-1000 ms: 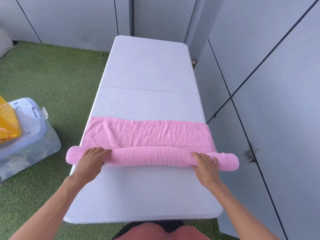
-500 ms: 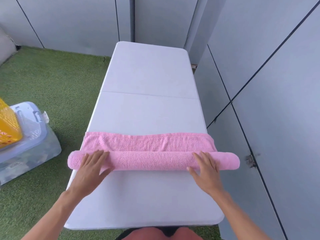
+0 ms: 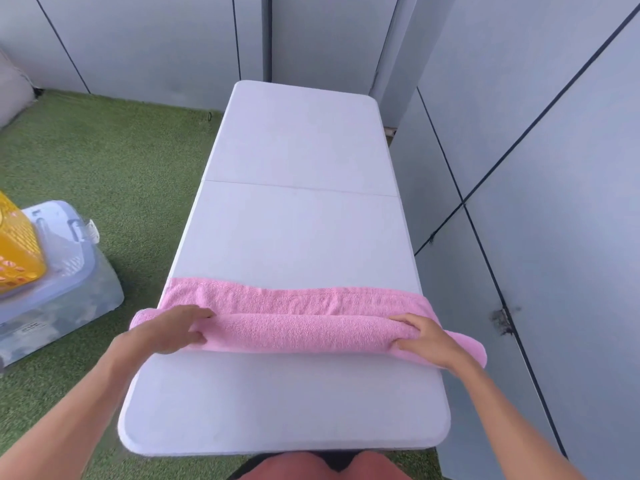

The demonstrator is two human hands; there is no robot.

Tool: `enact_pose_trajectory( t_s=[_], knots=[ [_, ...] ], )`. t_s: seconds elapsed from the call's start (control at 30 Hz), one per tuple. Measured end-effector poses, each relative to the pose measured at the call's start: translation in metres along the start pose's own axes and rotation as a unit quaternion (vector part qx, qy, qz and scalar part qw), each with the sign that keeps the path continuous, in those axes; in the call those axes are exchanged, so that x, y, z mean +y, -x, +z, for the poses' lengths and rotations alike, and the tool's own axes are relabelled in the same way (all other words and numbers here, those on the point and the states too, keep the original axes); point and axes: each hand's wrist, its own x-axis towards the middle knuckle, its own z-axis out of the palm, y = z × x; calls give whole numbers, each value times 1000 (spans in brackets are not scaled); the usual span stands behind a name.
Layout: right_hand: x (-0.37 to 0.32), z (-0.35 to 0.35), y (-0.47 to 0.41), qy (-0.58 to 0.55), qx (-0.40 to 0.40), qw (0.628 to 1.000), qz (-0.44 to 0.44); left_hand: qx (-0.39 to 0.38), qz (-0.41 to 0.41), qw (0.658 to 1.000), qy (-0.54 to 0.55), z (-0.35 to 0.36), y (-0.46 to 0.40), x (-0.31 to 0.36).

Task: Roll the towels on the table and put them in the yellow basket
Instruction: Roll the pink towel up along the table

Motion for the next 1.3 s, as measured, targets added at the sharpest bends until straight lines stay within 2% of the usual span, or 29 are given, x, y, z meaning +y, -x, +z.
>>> enact_pose_trajectory(
  t_s=[0.07, 0.13, 0.17, 0.2, 0.27, 0.37, 0.5, 0.57, 0.6, 0.7, 0.73, 0.77, 0.8, 0.83, 0.9, 0.93, 1.0, 1.07, 1.13, 1.2, 1.3],
  knots=[
    [1, 7, 2, -43, 126, 991, -15, 66, 18, 996, 59, -1, -3, 1],
    [7, 16, 0, 46, 260, 963, -57, 199, 25, 977, 68, 8, -2, 8],
    [8, 22, 0, 105, 287, 950, -71, 250, 19, 967, 48, 15, 0, 10],
    [8, 27, 0, 152, 293, 941, -77, 274, 17, 961, 26, 24, 2, 12],
    [8, 37, 1, 201, 267, 939, -77, 269, 29, 963, -21, 38, 6, 14],
    [9, 42, 0, 265, 183, 945, -62, 254, 45, 963, -77, 45, 6, 11],
    [0, 29, -4, 327, 159, 930, -53, 295, 20, 951, -87, 41, -3, 20],
    [-5, 22, -3, 339, 140, 929, -48, 277, 4, 956, -99, 33, -4, 23],
    [-4, 18, -4, 336, 114, 934, -43, 238, -3, 966, -106, 26, -2, 24],
    [3, 2, 0, 237, 0, 971, -21, 22, -27, 995, -93, 1, 10, 24],
    [4, -3, 3, 181, -34, 983, -6, -32, -32, 997, -63, -5, 14, 23],
    [6, -4, 5, 133, -44, 990, 2, -50, -29, 998, -27, -6, 16, 21],
    [7, -3, 6, 104, -17, 994, 0, -36, -24, 999, 9, -6, 18, 18],
    [10, 0, 6, 106, 46, 993, -15, 12, -9, 999, 45, -3, 18, 15],
    [13, 11, 8, 170, 192, 965, -55, 149, 11, 984, 92, 8, 16, 11],
    [12, 15, 9, 187, 233, 952, -65, 204, 8, 975, 91, 14, 15, 10],
    [12, 19, 14, 198, 221, 953, -58, 244, 3, 968, 67, 24, 16, 6],
    [16, 18, 16, 245, 172, 953, -43, 226, 23, 973, 28, 32, 20, 2],
    [22, 12, 15, 290, 162, 943, -17, 230, 33, 973, 0, 35, 22, -2],
    [23, 10, 11, 298, 190, 936, 2, 259, 9, 966, -1, 36, 21, 2],
    [9, 21, 2, 282, 241, 928, 48, 278, -73, 957, -24, 31, 16, 28]
  ],
)
